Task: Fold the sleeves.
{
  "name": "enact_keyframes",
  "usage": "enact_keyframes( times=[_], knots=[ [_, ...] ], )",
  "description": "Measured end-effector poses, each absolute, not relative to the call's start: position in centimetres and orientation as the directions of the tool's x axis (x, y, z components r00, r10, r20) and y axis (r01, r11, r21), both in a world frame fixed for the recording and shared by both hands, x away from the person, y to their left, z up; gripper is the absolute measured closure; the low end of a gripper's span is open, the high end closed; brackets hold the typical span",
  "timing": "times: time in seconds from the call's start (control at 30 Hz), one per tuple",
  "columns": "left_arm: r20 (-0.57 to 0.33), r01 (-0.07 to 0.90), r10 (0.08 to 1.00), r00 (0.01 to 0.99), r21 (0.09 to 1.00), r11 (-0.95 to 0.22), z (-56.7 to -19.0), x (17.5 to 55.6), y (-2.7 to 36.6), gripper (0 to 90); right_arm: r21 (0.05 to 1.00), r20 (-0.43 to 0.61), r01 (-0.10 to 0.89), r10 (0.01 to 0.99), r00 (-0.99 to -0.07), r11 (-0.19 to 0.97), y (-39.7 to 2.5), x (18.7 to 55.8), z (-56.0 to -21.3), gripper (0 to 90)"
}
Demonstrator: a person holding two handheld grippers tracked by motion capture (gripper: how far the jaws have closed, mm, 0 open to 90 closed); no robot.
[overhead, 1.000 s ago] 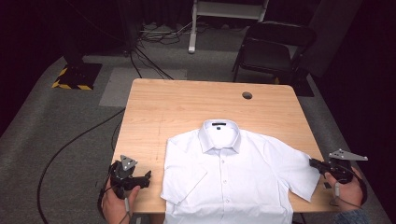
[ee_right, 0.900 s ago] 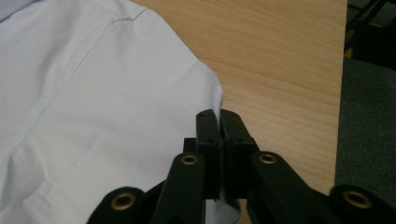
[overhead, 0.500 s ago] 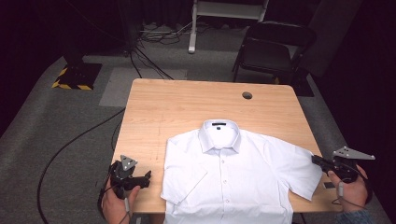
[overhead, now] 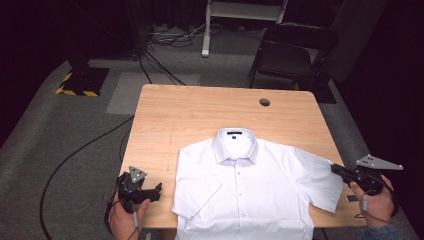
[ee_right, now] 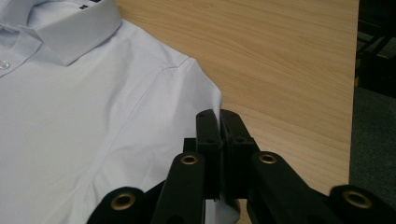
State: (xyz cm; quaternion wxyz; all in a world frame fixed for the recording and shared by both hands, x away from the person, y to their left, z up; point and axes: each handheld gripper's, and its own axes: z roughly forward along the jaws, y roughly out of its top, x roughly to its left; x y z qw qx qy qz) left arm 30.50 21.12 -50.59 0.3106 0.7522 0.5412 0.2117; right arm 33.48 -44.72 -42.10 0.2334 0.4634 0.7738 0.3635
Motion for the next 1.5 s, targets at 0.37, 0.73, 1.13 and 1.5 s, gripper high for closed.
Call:
enact_keyframes(
  times=[0.37,0.73,1.13,1.5],
  knots=[
    [-0.017,0.683,0.946,0.325,0.696,-0.222,-50.6,30.5,21.1,5.9,0.790,-0.028,0.520,0.865,-0.500,0.326,-42.7,33.1,-40.8,87.5],
    [-0.018,0.683,0.946,0.324,0.697,-0.220,-50.6,30.5,21.1,5.9,0.804,-0.029,0.483,0.834,-0.550,0.347,-40.3,32.8,-39.5,87.4],
    [-0.018,0.683,0.946,0.324,0.697,-0.220,-50.6,30.5,21.1,5.9,0.816,-0.015,0.453,0.795,-0.606,0.360,-37.6,32.9,-38.9,87.2],
    [-0.018,0.683,0.946,0.324,0.697,-0.221,-50.6,30.5,21.1,5.9,0.814,-0.004,0.436,0.754,-0.656,0.384,-34.9,33.1,-38.9,87.2]
  ],
)
